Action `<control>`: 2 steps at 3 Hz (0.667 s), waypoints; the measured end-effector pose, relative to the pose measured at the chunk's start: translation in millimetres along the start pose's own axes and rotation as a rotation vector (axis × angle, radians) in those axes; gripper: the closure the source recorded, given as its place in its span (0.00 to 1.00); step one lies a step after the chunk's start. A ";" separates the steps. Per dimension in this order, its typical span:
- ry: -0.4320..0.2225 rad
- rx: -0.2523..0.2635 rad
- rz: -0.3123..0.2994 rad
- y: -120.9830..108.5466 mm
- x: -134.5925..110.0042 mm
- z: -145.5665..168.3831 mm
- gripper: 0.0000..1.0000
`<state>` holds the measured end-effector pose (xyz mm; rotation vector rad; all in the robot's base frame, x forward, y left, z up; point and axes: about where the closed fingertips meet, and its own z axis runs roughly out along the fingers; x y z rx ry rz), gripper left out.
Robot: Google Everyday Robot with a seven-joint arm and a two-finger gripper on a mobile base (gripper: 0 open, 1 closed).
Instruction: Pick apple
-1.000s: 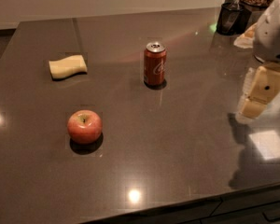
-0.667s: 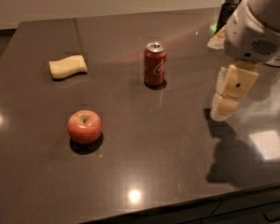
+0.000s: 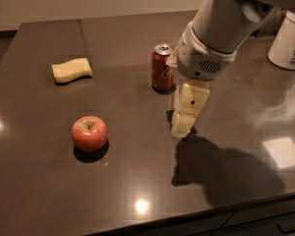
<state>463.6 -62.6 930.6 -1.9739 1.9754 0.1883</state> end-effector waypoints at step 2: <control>-0.102 -0.026 -0.133 23.0 -62.6 62.5 0.00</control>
Offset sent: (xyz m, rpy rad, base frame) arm -0.0224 0.1209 -0.0651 0.1340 -0.0078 0.2231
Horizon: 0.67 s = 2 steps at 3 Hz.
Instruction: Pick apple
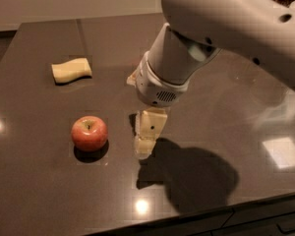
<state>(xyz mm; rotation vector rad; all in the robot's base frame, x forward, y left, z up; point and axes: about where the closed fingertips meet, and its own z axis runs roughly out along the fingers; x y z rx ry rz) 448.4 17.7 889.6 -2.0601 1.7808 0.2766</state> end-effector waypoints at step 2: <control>-0.074 -0.127 -0.049 6.7 -37.8 57.0 0.00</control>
Offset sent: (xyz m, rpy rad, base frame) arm -0.0080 0.0792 -0.0517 0.0779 0.1674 0.1449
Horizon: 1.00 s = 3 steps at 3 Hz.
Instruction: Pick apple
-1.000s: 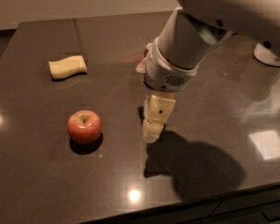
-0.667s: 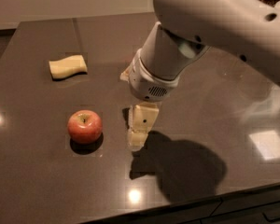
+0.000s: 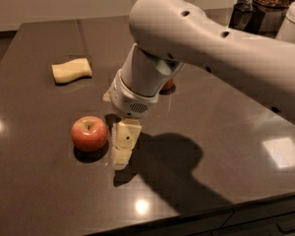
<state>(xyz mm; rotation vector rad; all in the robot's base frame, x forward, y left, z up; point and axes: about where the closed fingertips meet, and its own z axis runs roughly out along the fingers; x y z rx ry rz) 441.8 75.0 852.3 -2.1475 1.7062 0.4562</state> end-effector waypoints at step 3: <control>-0.095 -0.107 -0.038 7.1 -45.5 21.2 0.18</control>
Offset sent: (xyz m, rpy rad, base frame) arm -0.0195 0.0543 0.0077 0.1115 0.1080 0.1042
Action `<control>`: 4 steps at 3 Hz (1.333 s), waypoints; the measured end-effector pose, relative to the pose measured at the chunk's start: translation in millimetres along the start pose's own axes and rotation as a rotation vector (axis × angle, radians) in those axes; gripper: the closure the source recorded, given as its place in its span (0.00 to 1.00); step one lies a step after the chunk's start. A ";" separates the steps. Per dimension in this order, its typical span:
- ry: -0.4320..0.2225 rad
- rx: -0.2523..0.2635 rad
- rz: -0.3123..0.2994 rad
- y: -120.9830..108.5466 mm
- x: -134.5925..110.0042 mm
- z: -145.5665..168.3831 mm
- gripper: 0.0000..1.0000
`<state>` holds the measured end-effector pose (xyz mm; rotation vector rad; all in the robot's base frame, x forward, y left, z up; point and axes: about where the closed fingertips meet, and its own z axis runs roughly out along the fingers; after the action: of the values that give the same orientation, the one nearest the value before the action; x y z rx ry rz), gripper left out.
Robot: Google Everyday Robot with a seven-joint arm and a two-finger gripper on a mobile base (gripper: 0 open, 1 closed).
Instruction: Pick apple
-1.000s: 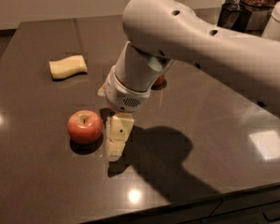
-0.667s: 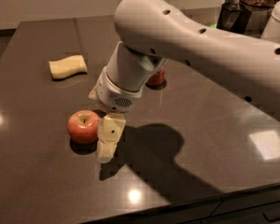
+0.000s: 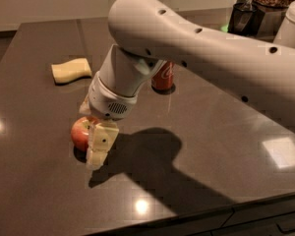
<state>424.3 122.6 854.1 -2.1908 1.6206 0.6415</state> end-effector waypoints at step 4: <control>-0.043 0.006 -0.035 -0.7 -40.7 -85.9 1.00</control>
Offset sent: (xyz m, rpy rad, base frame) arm 0.0117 -0.0026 0.0119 -0.0037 0.0617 0.0088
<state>428.1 110.8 948.3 -2.1805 1.5578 0.6689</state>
